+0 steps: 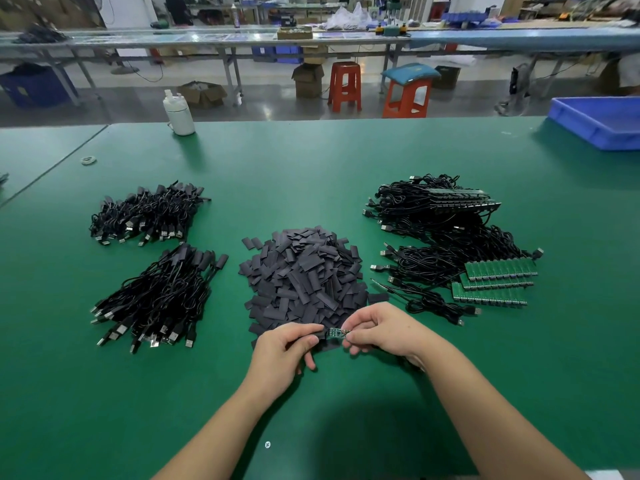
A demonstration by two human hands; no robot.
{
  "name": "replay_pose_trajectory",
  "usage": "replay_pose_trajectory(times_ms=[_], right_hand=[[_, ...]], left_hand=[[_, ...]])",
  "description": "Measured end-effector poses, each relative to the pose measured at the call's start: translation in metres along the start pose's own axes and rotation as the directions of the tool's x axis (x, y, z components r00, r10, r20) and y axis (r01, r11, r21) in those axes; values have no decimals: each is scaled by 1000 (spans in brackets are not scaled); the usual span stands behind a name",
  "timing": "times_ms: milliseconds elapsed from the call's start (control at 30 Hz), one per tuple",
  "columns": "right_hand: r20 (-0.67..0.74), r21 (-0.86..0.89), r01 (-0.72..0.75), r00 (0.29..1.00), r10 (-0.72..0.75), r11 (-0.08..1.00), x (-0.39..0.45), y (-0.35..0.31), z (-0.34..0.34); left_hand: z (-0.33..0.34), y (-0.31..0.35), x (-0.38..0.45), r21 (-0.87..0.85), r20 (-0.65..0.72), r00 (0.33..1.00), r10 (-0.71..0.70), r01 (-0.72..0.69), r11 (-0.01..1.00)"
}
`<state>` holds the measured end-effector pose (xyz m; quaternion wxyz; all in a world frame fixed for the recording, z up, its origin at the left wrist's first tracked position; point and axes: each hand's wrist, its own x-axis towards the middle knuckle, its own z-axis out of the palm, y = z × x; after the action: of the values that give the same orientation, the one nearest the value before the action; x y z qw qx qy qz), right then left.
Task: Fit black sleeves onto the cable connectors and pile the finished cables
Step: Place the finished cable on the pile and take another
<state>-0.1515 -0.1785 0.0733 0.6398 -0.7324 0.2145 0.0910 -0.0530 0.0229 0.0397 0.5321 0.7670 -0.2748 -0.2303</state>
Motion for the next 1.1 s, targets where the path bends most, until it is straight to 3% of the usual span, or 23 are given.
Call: replay_pose_trajectory(times_ms=[200,467,833,1100], right_hand=[[7,-47,-18,1000,19,999,-1,1,1],[-3,-18,-49,999,49,999,-4,1,0],[-25,-7,-43,999,43,999,-6,-1,1],[-35,-9,-50,998,49,999,-8,-1,2]], left_hand=[[2,3,-2,-13,-16,1000,26,-27,1000],[2,5,-3,126,-23,991,133,-129,984],[2,1,-1,-95,45,998,-34,39,995],[4,-1,0,-64,54,996,-73,77,995]])
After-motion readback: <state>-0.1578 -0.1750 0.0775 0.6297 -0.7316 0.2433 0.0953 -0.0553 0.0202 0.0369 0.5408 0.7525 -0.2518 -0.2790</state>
